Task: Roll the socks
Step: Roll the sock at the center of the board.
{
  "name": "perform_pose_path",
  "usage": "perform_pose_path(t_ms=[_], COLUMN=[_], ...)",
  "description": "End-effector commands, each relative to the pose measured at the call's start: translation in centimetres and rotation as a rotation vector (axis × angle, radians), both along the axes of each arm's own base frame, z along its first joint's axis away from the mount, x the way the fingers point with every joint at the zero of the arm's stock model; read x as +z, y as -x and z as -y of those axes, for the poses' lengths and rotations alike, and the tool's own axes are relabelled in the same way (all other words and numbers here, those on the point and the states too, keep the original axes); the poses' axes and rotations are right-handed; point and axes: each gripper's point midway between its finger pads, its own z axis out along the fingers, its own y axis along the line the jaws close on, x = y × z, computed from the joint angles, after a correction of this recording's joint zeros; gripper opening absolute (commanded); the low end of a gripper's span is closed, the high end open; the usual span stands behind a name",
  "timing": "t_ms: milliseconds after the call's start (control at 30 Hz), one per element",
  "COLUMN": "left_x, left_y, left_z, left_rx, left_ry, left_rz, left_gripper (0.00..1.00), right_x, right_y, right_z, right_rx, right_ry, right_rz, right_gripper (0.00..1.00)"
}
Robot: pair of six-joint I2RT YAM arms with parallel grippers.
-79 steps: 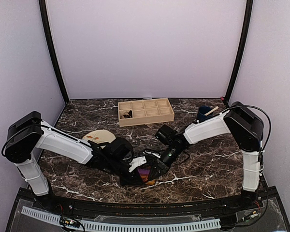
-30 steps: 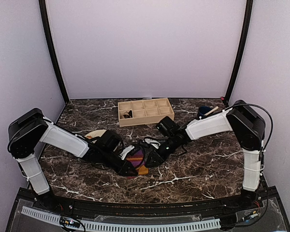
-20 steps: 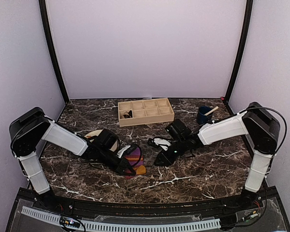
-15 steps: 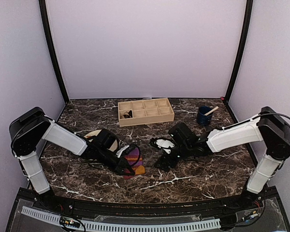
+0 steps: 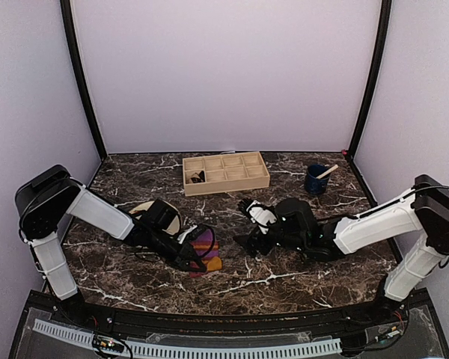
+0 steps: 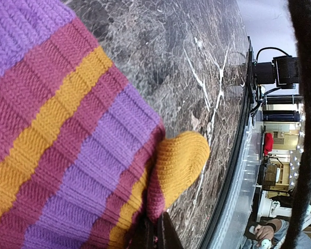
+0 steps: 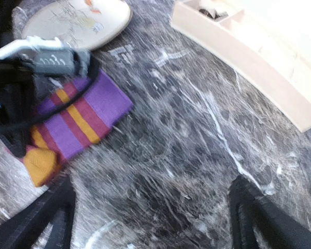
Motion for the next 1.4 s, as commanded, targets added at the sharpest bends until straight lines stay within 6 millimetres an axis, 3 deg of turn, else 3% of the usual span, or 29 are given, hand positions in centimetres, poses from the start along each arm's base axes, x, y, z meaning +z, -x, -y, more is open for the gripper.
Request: perform_pose_path(t_ms=[0,100,167,500,667,1067,1367], left_x=[-2.5,-2.6,-2.7,-2.6,-2.3,-2.4,-2.0], left_y=[1.3,1.3,1.1,0.9,0.8,1.5,1.7], left_z=[-2.3,-2.5,-2.6,-3.2,-3.3,-3.7,-3.6], left_rx=[0.035,0.041,0.046,0.076,0.079,0.069,0.058], left_ry=[-0.104,-0.112,-0.115,-0.118,-0.109,-0.104,-0.077], left_rz=[-0.097,-0.103,-0.108,-0.155,-0.169,-0.201,-0.219], left_gripper=[0.0,0.0,0.0,0.0,0.0,0.0,0.0], right_x=[1.1,-0.4,-1.1,-3.7,-5.4,-6.3,-8.1], right_y=[0.1,0.4,1.5,7.4,8.8,9.3,9.4], right_z=[-2.6,-3.9,-4.6,-6.0,-6.7,-9.1,-9.7], right_rx=[0.082,0.119,0.165,0.369,0.424,0.511,0.564], right_ry=[-0.031,0.065,0.101,0.319,0.418,0.531,0.627], right_rz=[0.054,0.023,0.037,0.22,0.275,0.408,0.449], right_gripper=[0.82,0.59,0.54,0.61,0.63,0.57,0.47])
